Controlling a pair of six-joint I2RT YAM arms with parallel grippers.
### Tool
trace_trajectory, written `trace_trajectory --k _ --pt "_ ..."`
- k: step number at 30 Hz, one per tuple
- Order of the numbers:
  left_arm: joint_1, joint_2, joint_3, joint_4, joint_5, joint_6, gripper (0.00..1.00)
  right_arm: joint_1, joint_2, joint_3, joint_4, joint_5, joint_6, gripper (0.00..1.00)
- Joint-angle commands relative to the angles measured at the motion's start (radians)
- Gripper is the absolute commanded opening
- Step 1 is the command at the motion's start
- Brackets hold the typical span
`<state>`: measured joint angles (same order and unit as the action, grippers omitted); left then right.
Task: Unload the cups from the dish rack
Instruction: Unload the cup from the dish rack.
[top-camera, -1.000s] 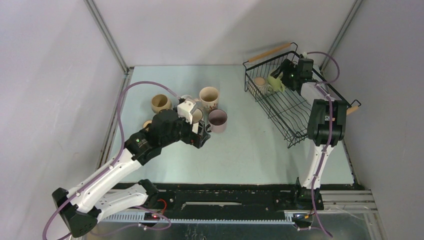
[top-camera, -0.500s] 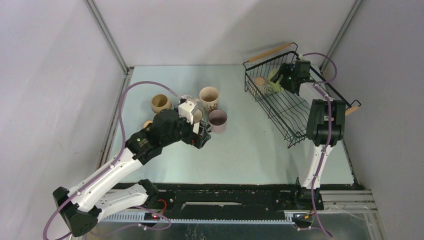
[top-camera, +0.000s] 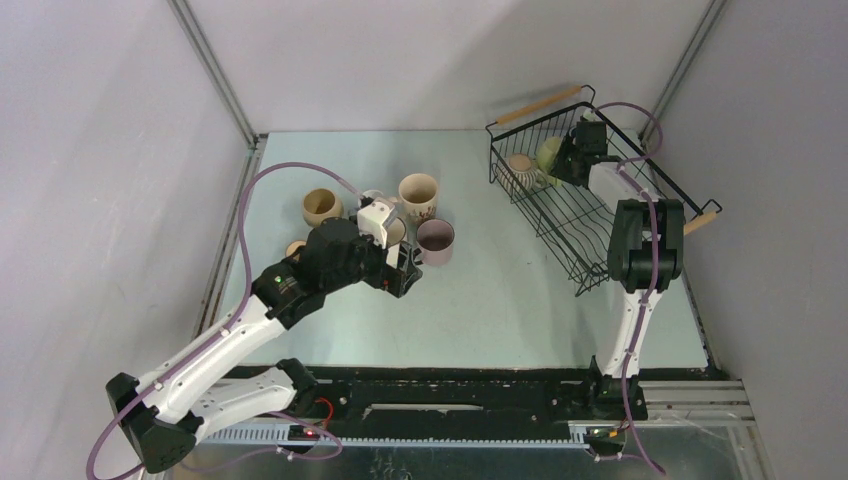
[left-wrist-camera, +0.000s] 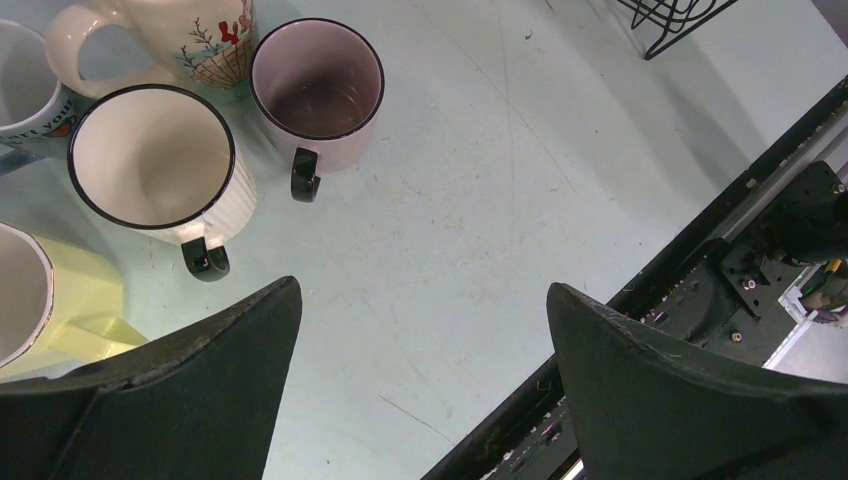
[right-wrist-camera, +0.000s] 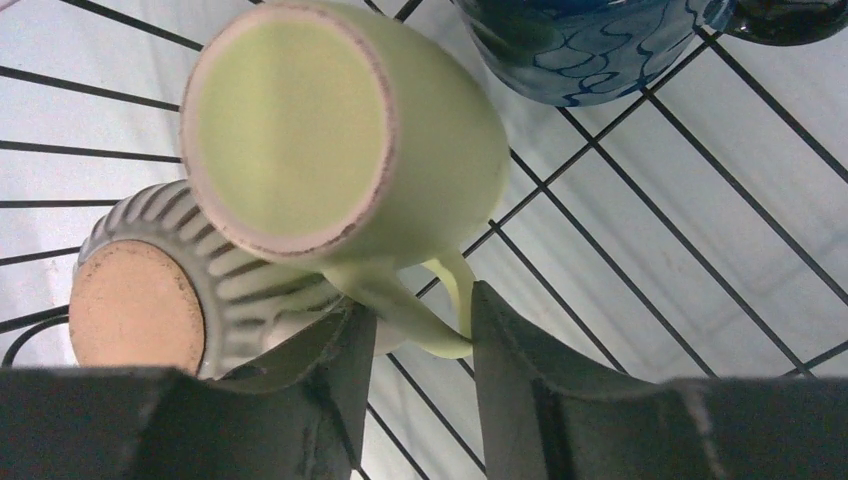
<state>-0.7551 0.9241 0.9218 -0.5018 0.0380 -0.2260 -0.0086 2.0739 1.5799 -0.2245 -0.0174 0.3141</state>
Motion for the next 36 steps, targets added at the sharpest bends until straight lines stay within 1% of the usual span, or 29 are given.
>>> trace_trajectory --k 1,6,12,13,17,21,26,29,30,32,34,36 --pt "0.001 0.001 -0.016 0.028 0.016 0.014 1.0 0.004 -0.004 0.044 -0.025 0.072 -0.02 0.44" --pt "0.002 0.002 -0.015 0.028 0.015 0.014 1.0 0.006 0.016 0.071 -0.061 0.107 -0.029 0.41" --pt "0.002 0.004 -0.015 0.027 0.015 0.013 1.0 0.006 0.055 0.128 -0.12 0.152 -0.046 0.41" --pt "0.002 0.003 -0.016 0.027 0.016 0.013 1.0 0.025 0.06 0.133 -0.127 0.158 -0.05 0.41" --pt "0.001 0.003 -0.016 0.027 0.016 0.013 1.0 0.04 0.075 0.15 -0.147 0.184 -0.071 0.41" --pt "0.002 0.005 -0.015 0.028 0.017 0.012 1.0 0.048 0.085 0.152 -0.154 0.205 -0.095 0.42" --pt "0.002 0.005 -0.015 0.028 0.019 0.013 1.0 0.047 0.093 0.146 -0.151 0.215 -0.102 0.46" --pt "0.002 0.005 -0.017 0.028 0.018 0.013 1.0 0.045 0.098 0.144 -0.142 0.214 -0.104 0.46" --pt "0.001 0.005 -0.018 0.027 0.017 0.012 1.0 0.045 0.098 0.144 -0.137 0.213 -0.105 0.45" --pt "0.001 0.005 -0.017 0.027 0.017 0.011 1.0 0.047 0.101 0.147 -0.132 0.212 -0.11 0.39" --pt "0.001 0.007 -0.018 0.028 0.016 0.011 1.0 0.047 0.103 0.15 -0.129 0.211 -0.114 0.3" --pt "0.002 0.009 -0.017 0.027 0.017 0.011 1.0 0.047 0.102 0.152 -0.128 0.215 -0.115 0.19"
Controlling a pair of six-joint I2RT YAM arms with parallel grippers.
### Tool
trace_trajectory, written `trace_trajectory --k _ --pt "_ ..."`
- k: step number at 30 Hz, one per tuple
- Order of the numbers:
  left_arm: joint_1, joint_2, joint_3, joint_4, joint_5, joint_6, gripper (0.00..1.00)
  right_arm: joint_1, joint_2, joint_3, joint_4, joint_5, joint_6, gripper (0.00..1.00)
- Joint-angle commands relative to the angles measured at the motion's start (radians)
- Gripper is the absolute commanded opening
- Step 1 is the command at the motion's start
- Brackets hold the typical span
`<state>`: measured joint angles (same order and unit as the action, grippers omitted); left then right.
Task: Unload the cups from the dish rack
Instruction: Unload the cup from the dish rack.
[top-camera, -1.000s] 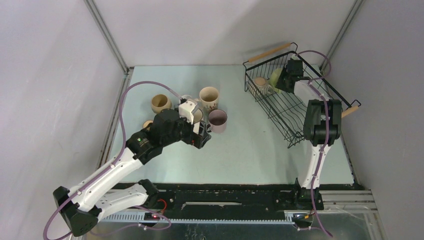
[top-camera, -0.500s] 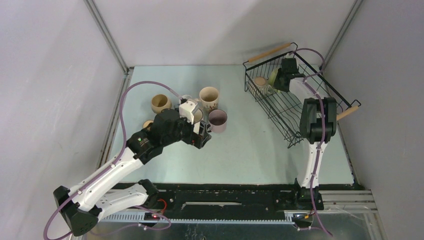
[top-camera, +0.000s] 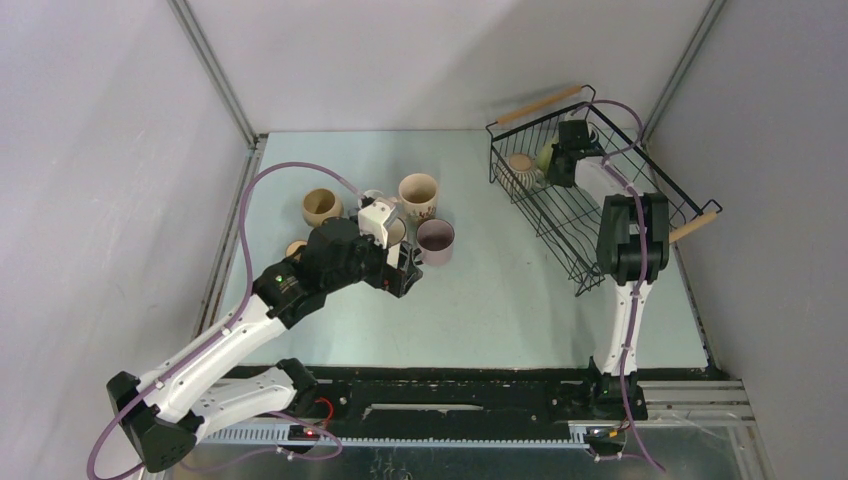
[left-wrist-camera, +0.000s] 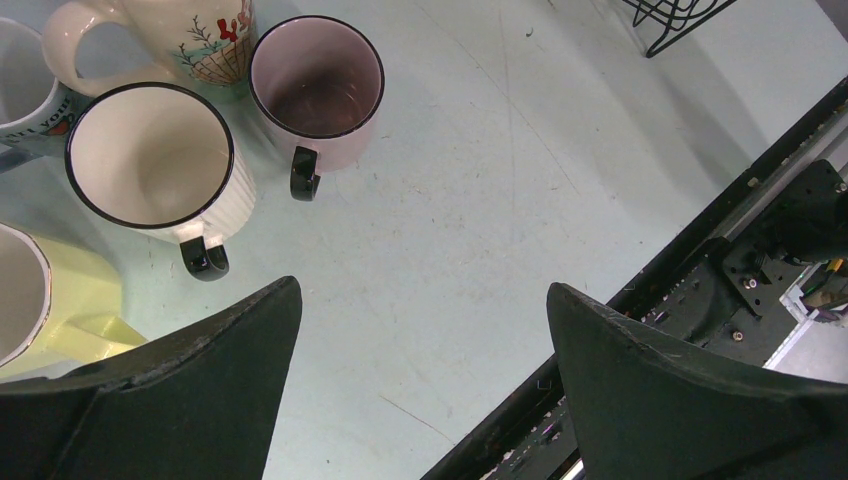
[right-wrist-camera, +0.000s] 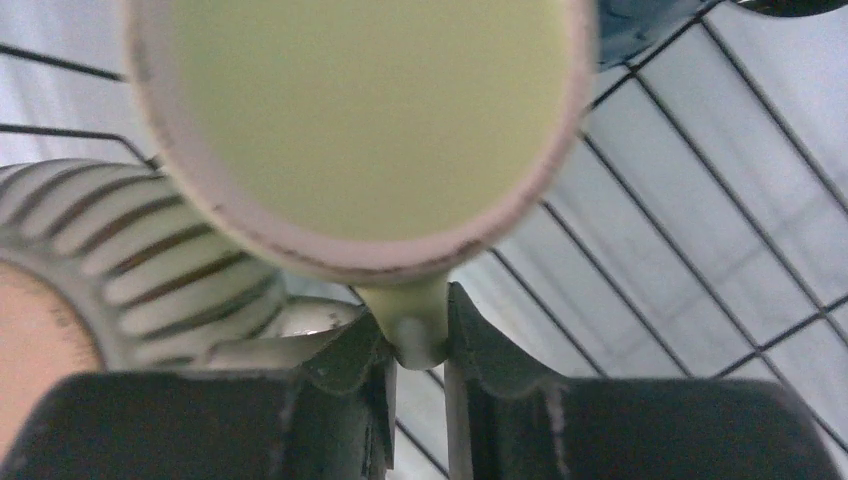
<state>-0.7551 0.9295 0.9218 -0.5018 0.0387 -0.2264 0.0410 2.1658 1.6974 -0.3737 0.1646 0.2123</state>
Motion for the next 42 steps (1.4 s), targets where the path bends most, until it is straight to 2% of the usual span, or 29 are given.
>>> trace_trajectory --k 1,4,20,29,42 --pt "0.001 0.005 -0.016 0.027 0.016 0.012 1.0 -0.003 0.008 0.035 0.02 0.035 -0.013 0.13" --pt "0.002 0.008 -0.015 0.028 0.018 0.01 1.0 -0.002 -0.012 0.021 0.025 0.047 -0.011 0.0" --pt "0.001 0.005 -0.011 0.031 0.031 -0.002 1.0 0.044 -0.178 -0.107 0.044 0.218 -0.077 0.0" --pt "0.001 -0.001 -0.01 0.041 0.062 -0.046 1.0 0.067 -0.286 -0.221 0.052 0.248 -0.047 0.0" --pt "0.002 -0.003 0.05 0.048 0.088 -0.173 1.0 0.078 -0.523 -0.245 -0.105 0.248 0.023 0.0"
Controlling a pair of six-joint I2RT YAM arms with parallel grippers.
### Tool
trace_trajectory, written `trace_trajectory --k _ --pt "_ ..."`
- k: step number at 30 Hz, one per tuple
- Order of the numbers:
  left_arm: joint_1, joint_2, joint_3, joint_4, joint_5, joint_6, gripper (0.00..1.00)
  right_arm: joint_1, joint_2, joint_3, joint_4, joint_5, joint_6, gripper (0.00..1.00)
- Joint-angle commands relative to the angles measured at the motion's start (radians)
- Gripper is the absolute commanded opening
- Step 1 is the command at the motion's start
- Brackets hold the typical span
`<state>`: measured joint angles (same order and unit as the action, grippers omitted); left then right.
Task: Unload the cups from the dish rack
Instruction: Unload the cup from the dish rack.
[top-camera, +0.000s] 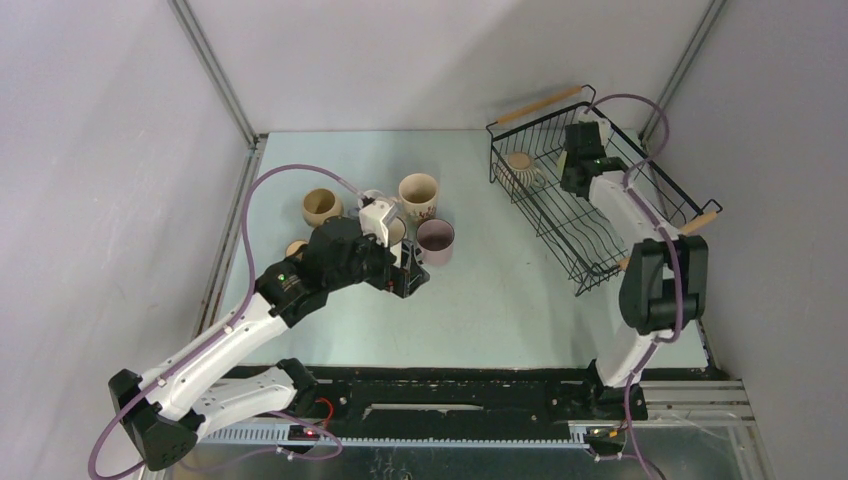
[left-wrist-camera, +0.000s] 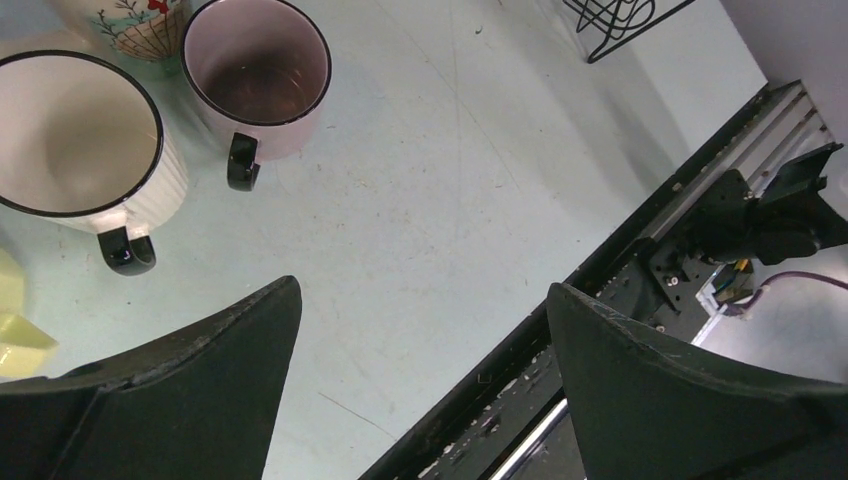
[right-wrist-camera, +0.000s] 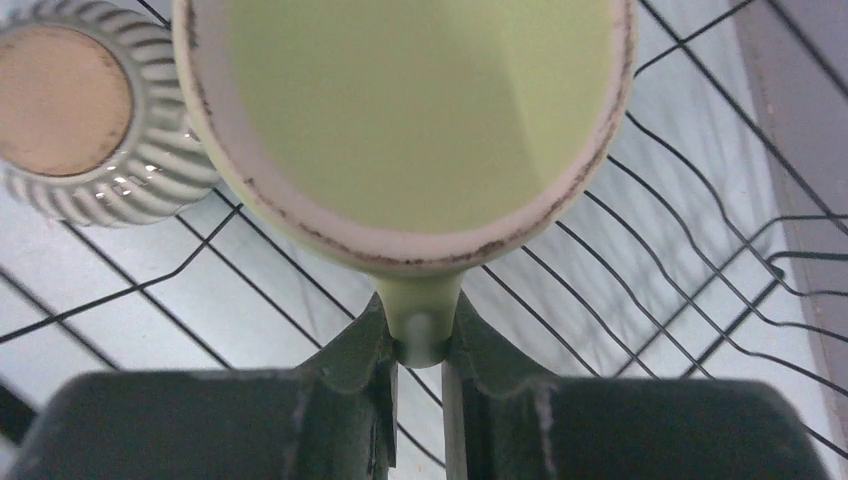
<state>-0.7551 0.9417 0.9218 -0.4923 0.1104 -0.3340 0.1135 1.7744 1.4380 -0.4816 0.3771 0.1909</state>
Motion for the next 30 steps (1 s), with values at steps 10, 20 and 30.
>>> trace_trajectory --k 10,20,30 --pt "0.038 0.02 0.131 0.114 0.072 -0.185 1.0 0.033 -0.371 0.029 -0.137 -0.102 0.064 0.0" --pt "0.183 0.106 0.125 0.377 0.334 -0.41 1.0 0.164 -0.546 0.036 -0.177 -0.313 0.164 0.0" --pt "0.298 0.19 0.08 0.71 0.476 -0.674 1.0 0.33 -0.59 0.013 -0.104 -0.452 0.303 0.0"
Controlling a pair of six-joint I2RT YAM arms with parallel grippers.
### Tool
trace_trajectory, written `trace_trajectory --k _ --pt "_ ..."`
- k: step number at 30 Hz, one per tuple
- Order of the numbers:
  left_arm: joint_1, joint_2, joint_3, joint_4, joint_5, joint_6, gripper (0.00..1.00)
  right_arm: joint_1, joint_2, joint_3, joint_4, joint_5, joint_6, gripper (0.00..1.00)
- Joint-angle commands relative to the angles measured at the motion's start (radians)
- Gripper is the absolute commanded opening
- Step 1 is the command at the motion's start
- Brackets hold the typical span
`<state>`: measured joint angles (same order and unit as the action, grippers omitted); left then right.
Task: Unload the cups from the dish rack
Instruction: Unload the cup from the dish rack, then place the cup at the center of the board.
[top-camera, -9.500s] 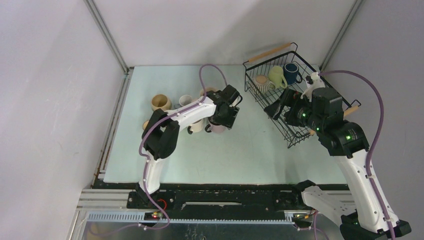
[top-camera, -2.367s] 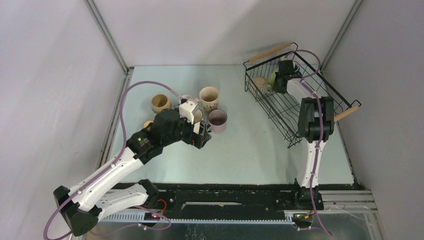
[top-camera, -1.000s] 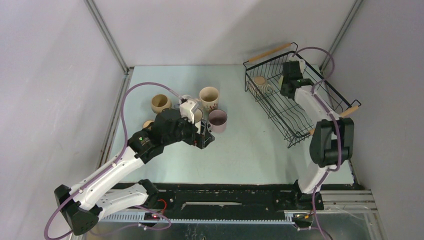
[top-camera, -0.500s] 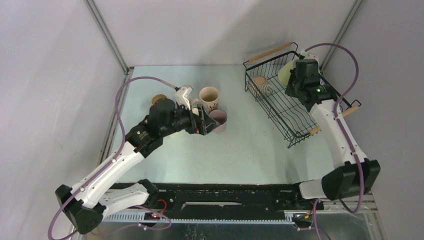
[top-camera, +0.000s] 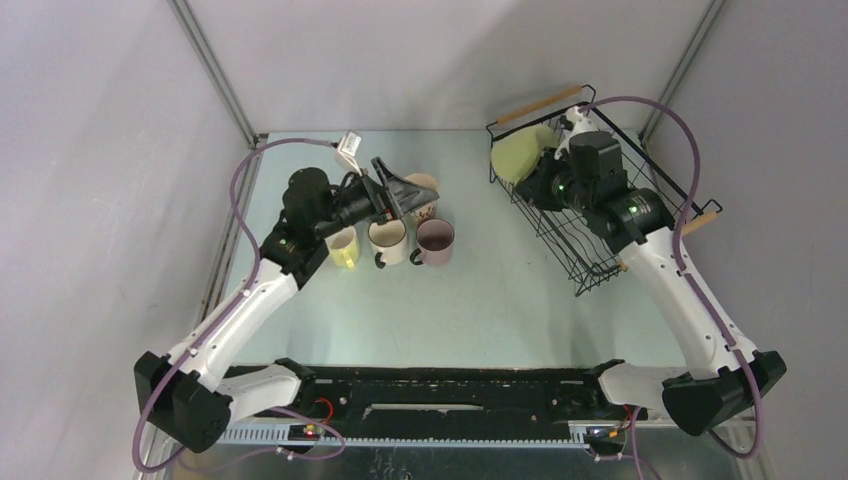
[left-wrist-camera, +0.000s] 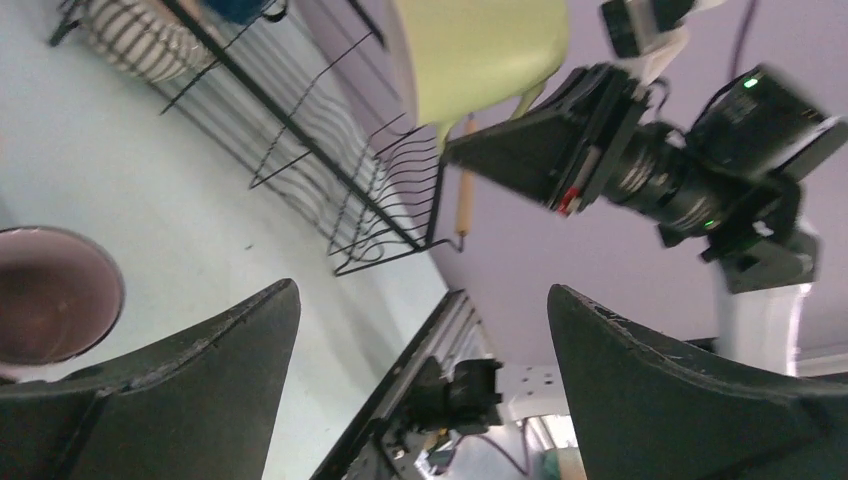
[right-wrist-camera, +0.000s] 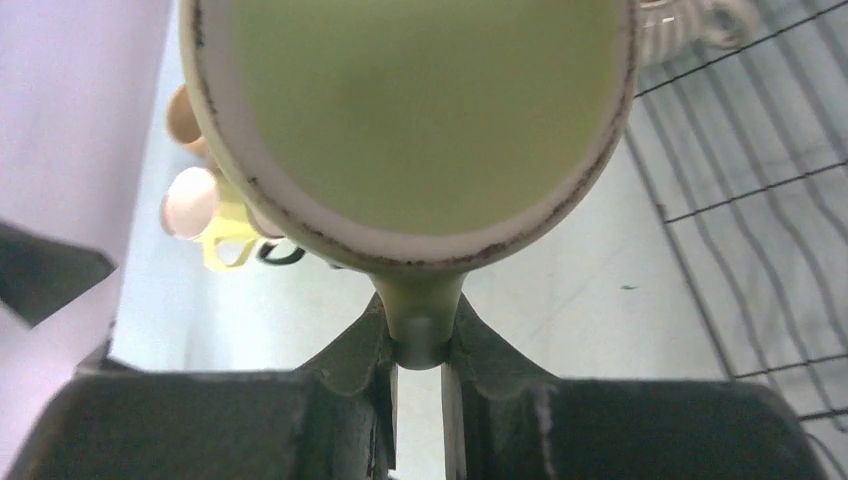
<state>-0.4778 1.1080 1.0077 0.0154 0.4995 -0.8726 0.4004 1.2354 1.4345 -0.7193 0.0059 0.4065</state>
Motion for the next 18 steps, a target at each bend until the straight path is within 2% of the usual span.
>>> trace_trajectory --k 1,8,18 --pt "0.025 0.033 -0.007 0.224 0.094 -0.154 1.0 0.058 -0.05 0.014 0.147 -0.089 0.1 0.0" --pt "0.035 0.084 -0.034 0.398 0.119 -0.286 1.0 0.133 -0.016 0.012 0.232 -0.207 0.187 0.0" --pt "0.05 0.121 -0.054 0.594 0.161 -0.432 1.0 0.154 0.018 0.013 0.314 -0.381 0.28 0.0"
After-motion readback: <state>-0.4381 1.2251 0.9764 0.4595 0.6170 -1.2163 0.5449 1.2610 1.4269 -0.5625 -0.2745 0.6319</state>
